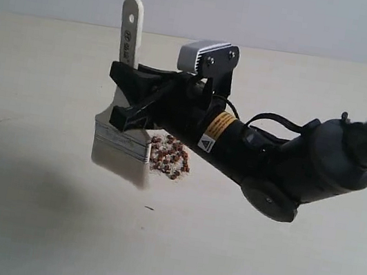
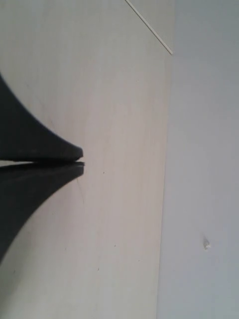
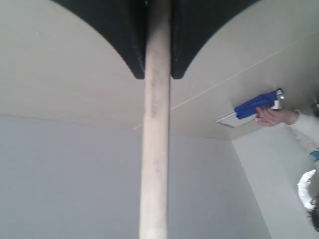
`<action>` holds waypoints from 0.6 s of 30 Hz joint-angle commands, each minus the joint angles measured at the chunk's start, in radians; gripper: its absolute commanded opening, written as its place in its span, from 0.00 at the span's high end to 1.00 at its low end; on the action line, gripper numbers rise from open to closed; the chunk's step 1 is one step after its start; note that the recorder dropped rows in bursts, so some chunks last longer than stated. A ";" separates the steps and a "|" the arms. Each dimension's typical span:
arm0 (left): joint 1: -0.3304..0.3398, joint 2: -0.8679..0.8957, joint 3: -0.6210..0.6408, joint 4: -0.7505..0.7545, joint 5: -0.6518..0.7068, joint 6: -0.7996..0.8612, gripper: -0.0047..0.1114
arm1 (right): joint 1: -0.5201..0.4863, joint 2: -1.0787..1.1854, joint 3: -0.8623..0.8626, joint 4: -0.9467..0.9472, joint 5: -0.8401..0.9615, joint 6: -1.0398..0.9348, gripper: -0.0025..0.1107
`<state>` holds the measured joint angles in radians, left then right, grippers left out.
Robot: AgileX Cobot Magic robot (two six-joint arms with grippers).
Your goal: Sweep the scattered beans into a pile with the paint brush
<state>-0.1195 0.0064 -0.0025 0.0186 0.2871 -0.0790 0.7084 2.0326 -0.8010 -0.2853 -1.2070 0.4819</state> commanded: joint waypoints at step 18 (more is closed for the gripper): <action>-0.001 -0.006 0.003 0.003 -0.003 0.004 0.96 | 0.002 0.104 -0.033 0.086 -0.014 -0.035 0.98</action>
<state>-0.1195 0.0064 -0.0025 0.0186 0.2871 -0.0790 0.7084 2.1209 -0.8271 -0.2312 -1.2069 0.4610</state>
